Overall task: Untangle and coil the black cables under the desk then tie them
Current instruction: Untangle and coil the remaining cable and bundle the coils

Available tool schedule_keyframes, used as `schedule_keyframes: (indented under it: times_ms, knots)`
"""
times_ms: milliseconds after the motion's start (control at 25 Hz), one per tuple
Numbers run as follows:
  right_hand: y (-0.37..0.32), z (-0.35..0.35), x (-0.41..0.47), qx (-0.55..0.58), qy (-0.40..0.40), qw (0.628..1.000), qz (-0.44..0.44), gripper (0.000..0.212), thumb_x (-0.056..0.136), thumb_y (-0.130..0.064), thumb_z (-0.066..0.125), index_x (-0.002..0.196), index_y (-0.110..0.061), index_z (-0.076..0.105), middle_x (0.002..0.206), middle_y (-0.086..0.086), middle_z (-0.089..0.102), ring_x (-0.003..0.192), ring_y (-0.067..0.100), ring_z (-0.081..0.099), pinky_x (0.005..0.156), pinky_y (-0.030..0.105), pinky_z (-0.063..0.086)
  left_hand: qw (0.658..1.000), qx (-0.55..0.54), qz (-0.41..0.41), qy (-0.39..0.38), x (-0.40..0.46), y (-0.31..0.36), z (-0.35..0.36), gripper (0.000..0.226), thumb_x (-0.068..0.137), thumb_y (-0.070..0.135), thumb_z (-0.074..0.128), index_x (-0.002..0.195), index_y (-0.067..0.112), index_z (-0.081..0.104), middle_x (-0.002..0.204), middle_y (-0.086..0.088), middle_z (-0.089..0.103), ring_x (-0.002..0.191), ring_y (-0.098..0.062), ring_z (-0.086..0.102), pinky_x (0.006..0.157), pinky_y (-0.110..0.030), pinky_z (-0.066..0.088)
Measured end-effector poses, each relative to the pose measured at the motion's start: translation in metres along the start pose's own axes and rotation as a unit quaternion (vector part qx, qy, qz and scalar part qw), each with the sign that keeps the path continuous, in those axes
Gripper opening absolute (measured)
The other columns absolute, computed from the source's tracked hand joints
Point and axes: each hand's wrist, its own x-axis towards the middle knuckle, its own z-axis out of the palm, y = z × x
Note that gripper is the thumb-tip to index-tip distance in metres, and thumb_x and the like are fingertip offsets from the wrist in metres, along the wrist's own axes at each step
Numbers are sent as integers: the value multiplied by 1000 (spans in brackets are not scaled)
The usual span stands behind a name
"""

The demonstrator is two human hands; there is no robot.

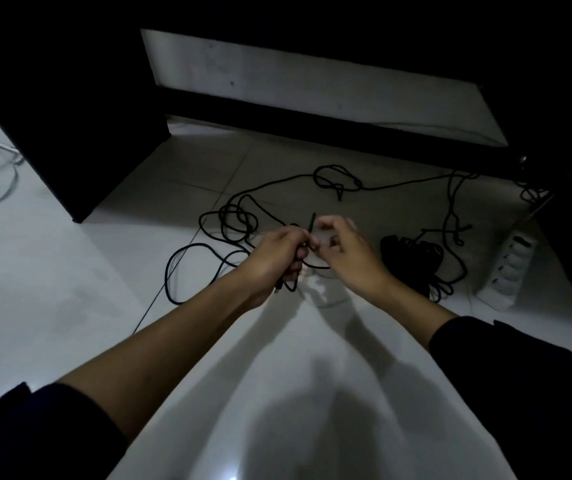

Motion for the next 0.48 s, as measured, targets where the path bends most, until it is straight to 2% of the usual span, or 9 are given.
schedule_keyframes:
  times_ms: [80, 160, 280, 400, 480]
  knots:
    - [-10, -2, -3, 52, -16, 999, 6, 29, 93, -15, 57, 121, -21, 49, 117, 0, 58, 102, 8, 60, 82, 19, 49, 998, 9, 30, -48, -11, 15, 3, 25, 102, 27, 41, 90, 12, 57, 59, 5, 34, 43, -5, 25, 40, -17, 22]
    - [-21, 0, -7, 99, -5, 995, -4, 25, 94, -13, 55, 114, -20, 42, 108, 2, 65, 94, 8, 62, 76, 17, 48, 995, 3, 54, -78, -19, 29, 2, 26, 102, 31, 43, 94, 11, 58, 58, 6, 32, 43, -5, 22, 39, -16, 21]
    - [-30, 0, -12, 167, 16, 986, 24, 22, 95, -13, 53, 107, -21, 36, 86, 0, 69, 79, 20, 62, 72, 37, 52, 991, -42, 86, -91, -26, 43, -6, 25, 101, 29, 42, 97, 10, 58, 57, 7, 34, 43, -5, 23, 39, -16, 20]
    - [-38, -6, -18, 227, -4, 972, 54, 14, 96, -12, 52, 108, -19, 47, 82, 3, 71, 80, 23, 68, 79, 35, 52, 989, -82, 107, -56, -27, 49, -13, 24, 102, 27, 40, 93, 11, 57, 61, 5, 38, 44, -5, 26, 40, -16, 22]
    - [-42, -10, -23, 241, 0, 970, 37, 14, 97, -9, 50, 102, -21, 56, 83, 4, 67, 71, 16, 65, 71, 33, 53, 992, -67, 110, -16, -26, 46, -14, 26, 103, 28, 38, 95, 10, 55, 66, 3, 41, 44, -4, 29, 42, -17, 23]
